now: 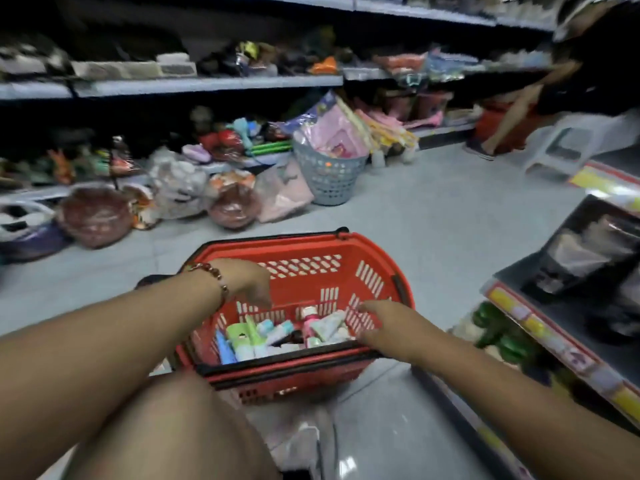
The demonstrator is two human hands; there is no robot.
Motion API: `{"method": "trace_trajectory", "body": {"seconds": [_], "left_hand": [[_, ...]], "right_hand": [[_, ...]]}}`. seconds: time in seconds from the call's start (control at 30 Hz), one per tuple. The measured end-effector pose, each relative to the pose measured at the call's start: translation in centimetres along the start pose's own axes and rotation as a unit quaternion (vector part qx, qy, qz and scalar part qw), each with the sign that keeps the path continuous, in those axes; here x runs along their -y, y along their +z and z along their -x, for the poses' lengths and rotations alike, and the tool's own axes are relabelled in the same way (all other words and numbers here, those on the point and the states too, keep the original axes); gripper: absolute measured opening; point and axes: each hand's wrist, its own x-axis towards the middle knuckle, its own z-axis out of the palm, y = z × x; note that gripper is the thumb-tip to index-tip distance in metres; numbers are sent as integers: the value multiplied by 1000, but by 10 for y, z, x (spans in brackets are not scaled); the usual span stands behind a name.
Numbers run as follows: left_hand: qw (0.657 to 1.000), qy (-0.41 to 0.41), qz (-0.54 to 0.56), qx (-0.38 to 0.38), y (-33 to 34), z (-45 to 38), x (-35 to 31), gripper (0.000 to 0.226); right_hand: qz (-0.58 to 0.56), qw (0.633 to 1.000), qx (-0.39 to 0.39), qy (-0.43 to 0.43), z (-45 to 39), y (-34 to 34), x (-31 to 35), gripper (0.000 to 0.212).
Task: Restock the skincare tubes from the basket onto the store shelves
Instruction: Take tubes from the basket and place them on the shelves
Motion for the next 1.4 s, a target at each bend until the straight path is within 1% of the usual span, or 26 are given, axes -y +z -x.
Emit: {"method": "trace_trajectory", "body": {"seconds": [0.07,0.13,0.2,0.3,0.37,0.43,0.5,0.57,0.63,0.7,0.73,0.8,0.87,0.9,0.97,1.03,1.1,1.13,1.17,1.23,1.27,1.3,1.33,1.37,1.4], "left_hand": [[999,-31,7,33,18,-17,31,33],[997,-41,30,50,43,-45,49,36],[996,-41,39,63,72,-78,58,33],[993,-45,52,98,115,-127,57,29],[992,-46,58,103,137,-153,48,35],[990,-69,77,92,153,-175,39,45],[985,-107,107,84,167,-194,35,61],[977,-139,154,57,178,-210,34,67],[963,-162,212,24,184,-221,32,62],[955,-173,242,-4,186,-228,26,46],[954,-168,247,-10,186,-231,22,40],[952,-158,263,-13,184,-235,16,35],[939,-156,307,-2,180,-239,16,32],[930,-155,334,9,177,-240,17,28],[907,-141,395,24,169,-238,19,25],[877,-121,464,21,160,-229,16,25],[850,-99,517,14,144,-212,9,24],[836,-90,541,13,132,-202,4,24],[813,-79,577,16,118,-190,-2,24],[734,-50,676,36,85,-166,-15,28],[697,-32,715,48,66,-152,-25,29],[671,-16,739,58,46,-136,-36,29],[657,1,751,66,26,-119,-51,27],[653,22,754,72,6,-100,-68,25],[657,44,749,77,-11,-83,-86,24]], "right_hand": [[21,998,51,-10,-45,18,9,48],[51,993,106,-20,-87,38,12,53],[85,983,161,-22,-127,61,11,56],[127,961,242,-31,-176,106,5,53],[162,940,298,-38,-198,135,-1,52],[194,919,342,-25,-218,154,-10,51],[177,904,389,10,-239,167,-23,51],[150,893,425,17,-256,177,-40,47],[149,896,419,4,-266,180,-53,43],[149,902,405,-16,-270,184,-59,43],[168,903,393,-34,-271,185,-58,45],[210,906,362,-58,-270,184,-55,45],[193,911,360,-52,-272,180,-55,44],[172,915,362,-48,-273,175,-56,42],[91,930,355,-33,-274,156,-64,34],[-33,944,327,-6,-267,129,-74,26],[-173,944,281,27,-252,98,-83,25],[-242,936,255,40,-242,82,-87,27],[-311,921,228,53,-230,66,-90,28],[-440,877,177,77,-202,35,-94,24],[-486,857,151,87,-186,21,-96,19],[-517,841,125,98,-168,7,-97,15],[-534,833,99,110,-149,-6,-97,12],[-552,822,72,122,-131,-17,-99,11],[-571,808,46,135,-114,-26,-101,9]]}}
